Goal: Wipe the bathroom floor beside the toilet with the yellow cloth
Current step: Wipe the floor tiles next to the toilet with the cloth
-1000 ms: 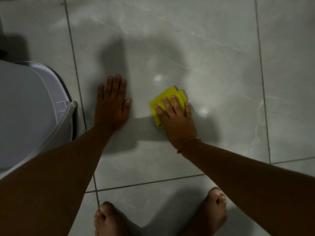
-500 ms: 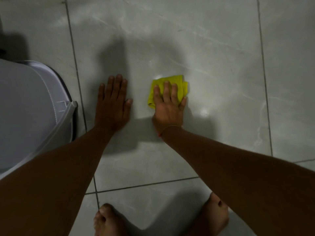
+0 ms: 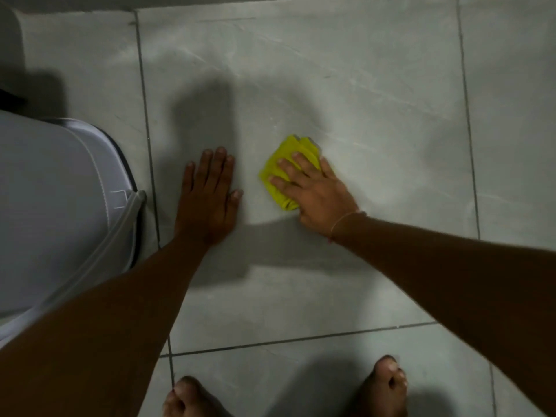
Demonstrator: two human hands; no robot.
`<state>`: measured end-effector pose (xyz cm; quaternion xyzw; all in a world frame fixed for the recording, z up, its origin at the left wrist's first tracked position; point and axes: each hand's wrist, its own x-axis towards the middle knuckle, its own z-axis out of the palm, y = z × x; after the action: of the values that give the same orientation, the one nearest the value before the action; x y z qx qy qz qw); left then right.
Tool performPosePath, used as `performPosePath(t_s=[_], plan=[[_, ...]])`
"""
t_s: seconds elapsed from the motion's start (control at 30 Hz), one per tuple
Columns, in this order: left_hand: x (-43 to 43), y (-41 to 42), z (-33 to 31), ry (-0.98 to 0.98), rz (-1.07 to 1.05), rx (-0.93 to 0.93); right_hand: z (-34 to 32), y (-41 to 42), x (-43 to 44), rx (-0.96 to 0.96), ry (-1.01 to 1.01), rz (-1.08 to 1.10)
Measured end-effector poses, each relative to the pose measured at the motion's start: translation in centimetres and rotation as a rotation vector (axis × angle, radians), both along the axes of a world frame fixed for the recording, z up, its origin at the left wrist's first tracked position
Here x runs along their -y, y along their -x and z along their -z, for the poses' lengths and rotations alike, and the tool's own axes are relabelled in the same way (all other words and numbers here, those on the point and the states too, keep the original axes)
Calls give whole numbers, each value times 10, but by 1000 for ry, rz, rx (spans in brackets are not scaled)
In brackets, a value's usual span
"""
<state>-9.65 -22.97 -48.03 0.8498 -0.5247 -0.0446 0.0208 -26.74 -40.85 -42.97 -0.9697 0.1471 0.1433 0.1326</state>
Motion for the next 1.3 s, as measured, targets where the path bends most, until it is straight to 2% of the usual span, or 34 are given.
performPosePath(t_s=[0.03, 0.13, 0.2, 0.27, 0.33, 0.4, 0.47, 0.5, 0.6, 0.63, 0.67, 0.77, 0.8, 0.83, 0.93, 0.97, 1.0, 1.07, 1.13, 1.2, 1.3], plan=[[0, -1, 1, 4, 2, 5, 1, -4, 11, -2, 13, 20], [0, -2, 1, -7, 3, -18, 2, -13, 2, -18, 40, 372], [0, -1, 1, -17, 6, -22, 3, -14, -34, 35, 12, 425], [1, -1, 0, -23, 5, -25, 5, 3, -68, 104, -13, 285], [0, -1, 1, -26, 5, -26, 6, 34, -85, 89, -9, 76], [0, -3, 2, -18, 8, -24, 5, 69, -79, 53, 11, -105], [0, -2, 5, 2, 11, -15, 5, 100, -52, 39, 33, -168], [-1, -3, 7, 11, 11, -11, 5, 107, -36, 36, 34, -101], [-1, -3, 10, 27, 16, 7, -2, 94, -19, -40, 23, 312], [-1, -3, 11, 25, 18, 7, -3, 87, -29, -53, 6, 352], [-2, -3, 10, 27, 14, 6, -2, 86, -43, -37, -14, 290], [-1, -3, 10, 46, 10, 4, 1, 131, -64, 12, -41, -175], [-1, -4, 10, 45, 9, 0, 0, 150, -54, -5, -54, -204], [-1, -4, 9, 46, 10, -4, -1, 161, -46, -11, -42, -114], [-1, -2, 9, 44, 15, 4, -3, 147, -54, -93, 15, 477], [-1, -3, 9, 41, 17, -4, -3, 138, -68, -81, 4, 539], [-1, -4, 9, 41, 18, -7, 0, 138, -84, -42, -8, 477], [0, -4, 9, 35, 20, -6, 3, 164, -106, -21, -42, 143], [-1, -4, 8, 36, 6, -10, -1, 205, -97, -49, -53, 2], [-1, -3, 7, 42, 6, -7, -5, 229, -79, -86, -36, 151], [0, -3, 8, 43, 16, 0, 6, 199, -51, -48, -12, 657]])
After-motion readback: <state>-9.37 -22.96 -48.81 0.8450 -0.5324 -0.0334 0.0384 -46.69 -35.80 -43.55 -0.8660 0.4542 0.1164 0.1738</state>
